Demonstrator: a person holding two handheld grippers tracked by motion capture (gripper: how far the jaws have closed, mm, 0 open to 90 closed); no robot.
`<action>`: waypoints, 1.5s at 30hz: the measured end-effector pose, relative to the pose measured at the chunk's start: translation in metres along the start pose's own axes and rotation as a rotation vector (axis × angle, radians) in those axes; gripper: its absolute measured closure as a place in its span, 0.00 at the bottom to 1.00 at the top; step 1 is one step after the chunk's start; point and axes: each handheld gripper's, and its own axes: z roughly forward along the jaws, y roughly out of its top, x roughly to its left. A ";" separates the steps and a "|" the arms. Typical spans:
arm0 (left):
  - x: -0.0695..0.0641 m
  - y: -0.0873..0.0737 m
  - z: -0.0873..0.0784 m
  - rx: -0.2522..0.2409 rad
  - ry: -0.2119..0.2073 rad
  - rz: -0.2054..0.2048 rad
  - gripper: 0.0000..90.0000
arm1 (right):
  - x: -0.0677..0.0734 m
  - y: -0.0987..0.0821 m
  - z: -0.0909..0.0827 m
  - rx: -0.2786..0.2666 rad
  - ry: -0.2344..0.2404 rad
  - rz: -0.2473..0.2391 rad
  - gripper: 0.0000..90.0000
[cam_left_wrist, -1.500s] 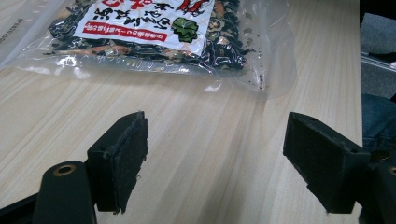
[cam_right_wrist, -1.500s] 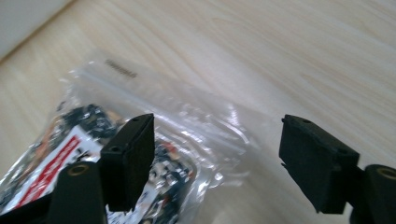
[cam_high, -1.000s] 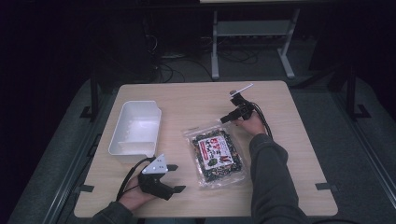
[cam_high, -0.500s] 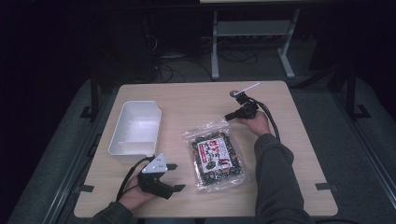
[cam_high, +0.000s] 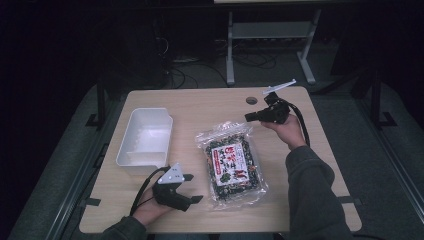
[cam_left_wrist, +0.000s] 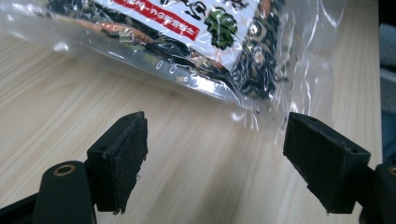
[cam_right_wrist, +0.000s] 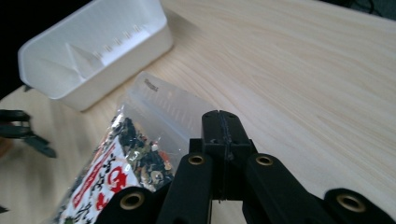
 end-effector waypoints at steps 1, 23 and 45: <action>0.000 0.002 0.002 -0.008 0.001 -0.016 0.23 | 0.003 -0.001 -0.005 -0.010 0.001 -0.002 1.00; 0.017 0.018 0.042 -0.123 -0.233 -0.298 0.39 | 0.067 -0.018 -0.084 -0.230 0.110 -0.126 1.00; 0.007 0.032 0.009 -0.141 -0.178 -0.079 0.82 | 0.070 -0.043 -0.082 -0.259 0.134 -0.089 0.64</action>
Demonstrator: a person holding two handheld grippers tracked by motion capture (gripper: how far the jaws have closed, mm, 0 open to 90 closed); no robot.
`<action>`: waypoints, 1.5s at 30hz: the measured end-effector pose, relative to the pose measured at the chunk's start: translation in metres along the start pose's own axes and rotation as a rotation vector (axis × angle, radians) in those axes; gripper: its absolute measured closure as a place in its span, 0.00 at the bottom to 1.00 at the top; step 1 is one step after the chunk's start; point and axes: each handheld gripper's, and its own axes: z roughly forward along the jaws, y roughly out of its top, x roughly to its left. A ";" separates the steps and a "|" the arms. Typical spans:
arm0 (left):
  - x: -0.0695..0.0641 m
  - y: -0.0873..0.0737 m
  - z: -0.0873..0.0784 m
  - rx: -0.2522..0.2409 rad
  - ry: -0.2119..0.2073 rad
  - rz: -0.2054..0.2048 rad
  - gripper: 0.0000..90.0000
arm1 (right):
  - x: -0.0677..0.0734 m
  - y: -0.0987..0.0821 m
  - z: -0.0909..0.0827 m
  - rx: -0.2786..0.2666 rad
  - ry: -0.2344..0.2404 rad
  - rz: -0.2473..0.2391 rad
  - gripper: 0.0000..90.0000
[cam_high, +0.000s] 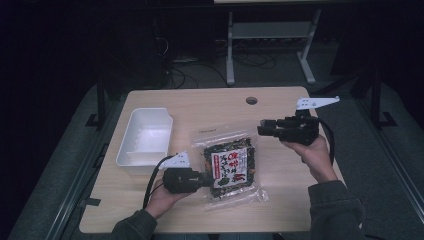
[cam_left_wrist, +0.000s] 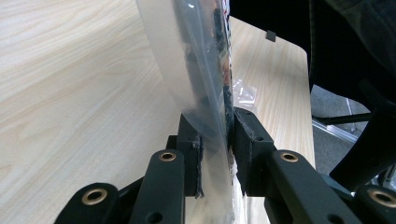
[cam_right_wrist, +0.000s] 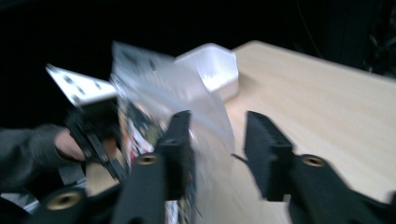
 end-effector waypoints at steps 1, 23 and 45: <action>0.000 0.000 -0.001 0.001 0.002 0.007 0.82 | 0.000 -0.004 0.004 0.021 -0.010 -0.002 0.62; -0.003 0.002 -0.018 0.015 -0.033 0.077 0.82 | 0.014 -0.044 0.062 0.144 0.220 -0.067 0.55; 0.001 -0.006 -0.024 0.011 0.070 0.080 0.67 | 0.029 -0.047 0.043 0.076 0.276 -0.094 0.83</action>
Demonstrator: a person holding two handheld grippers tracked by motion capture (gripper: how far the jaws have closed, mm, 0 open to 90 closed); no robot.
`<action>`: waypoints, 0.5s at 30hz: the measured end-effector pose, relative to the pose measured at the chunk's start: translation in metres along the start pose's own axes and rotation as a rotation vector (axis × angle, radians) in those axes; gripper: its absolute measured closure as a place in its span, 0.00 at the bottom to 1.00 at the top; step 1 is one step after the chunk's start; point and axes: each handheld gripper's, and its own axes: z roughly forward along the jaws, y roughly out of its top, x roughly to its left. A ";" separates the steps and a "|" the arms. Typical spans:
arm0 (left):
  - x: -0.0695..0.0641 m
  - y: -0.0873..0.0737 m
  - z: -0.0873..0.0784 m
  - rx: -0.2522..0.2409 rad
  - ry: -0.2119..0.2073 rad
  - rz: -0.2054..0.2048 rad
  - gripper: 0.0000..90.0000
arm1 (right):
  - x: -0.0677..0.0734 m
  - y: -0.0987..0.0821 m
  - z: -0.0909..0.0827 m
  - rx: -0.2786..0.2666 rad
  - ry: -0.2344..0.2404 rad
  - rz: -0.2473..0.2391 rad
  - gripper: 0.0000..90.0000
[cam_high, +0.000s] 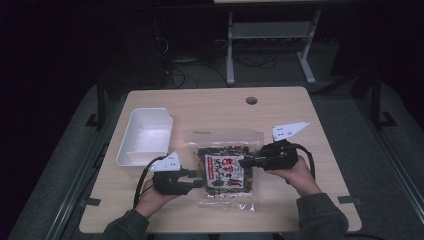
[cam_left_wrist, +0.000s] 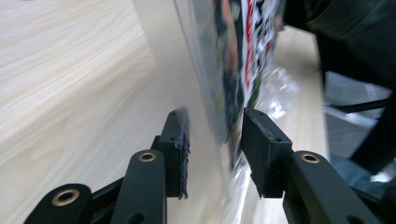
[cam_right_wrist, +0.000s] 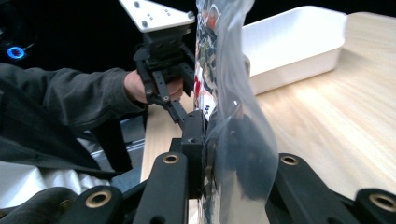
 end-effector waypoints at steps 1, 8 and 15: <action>0.000 0.000 -0.001 -0.002 0.005 -0.001 0.66 | 0.001 0.000 -0.004 -0.008 -0.014 0.001 0.83; 0.000 -0.004 -0.003 0.021 0.051 0.005 0.60 | 0.004 -0.002 -0.031 -0.088 -0.143 0.037 0.83; -0.006 -0.008 -0.002 0.072 0.096 0.037 0.55 | 0.003 -0.001 -0.040 -0.154 -0.314 0.092 0.83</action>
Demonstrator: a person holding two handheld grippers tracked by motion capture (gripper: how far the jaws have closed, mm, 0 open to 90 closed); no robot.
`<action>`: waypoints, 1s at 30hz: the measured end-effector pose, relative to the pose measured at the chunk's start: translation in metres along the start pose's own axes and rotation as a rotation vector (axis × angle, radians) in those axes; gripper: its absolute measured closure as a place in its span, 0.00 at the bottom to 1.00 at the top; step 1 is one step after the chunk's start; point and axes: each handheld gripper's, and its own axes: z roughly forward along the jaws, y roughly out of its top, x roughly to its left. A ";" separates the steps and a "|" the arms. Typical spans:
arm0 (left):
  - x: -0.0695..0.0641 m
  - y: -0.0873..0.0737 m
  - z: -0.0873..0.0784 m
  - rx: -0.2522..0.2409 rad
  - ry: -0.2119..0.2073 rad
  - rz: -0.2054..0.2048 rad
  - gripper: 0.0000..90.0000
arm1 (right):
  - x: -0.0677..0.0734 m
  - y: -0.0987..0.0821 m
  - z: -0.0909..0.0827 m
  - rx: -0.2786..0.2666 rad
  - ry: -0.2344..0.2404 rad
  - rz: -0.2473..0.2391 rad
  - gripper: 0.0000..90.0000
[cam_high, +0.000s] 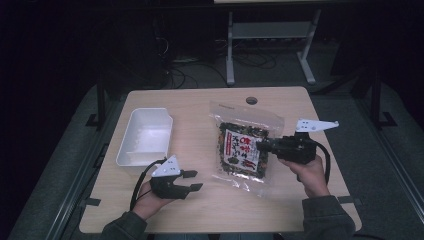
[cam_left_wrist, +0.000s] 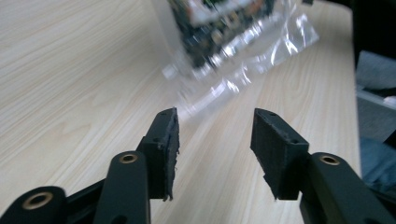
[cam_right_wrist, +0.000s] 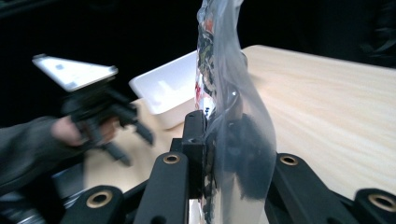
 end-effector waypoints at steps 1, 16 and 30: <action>-0.001 -0.001 0.000 0.010 0.005 0.004 0.54 | 0.001 0.001 0.000 -0.004 -0.023 -0.003 0.83; -0.006 -0.016 -0.018 0.068 0.067 0.026 0.42 | 0.041 0.025 0.030 -0.148 -0.318 -0.032 0.83; -0.007 -0.031 -0.034 0.084 0.083 0.017 0.38 | 0.059 0.047 0.087 -0.196 -0.372 -0.039 0.84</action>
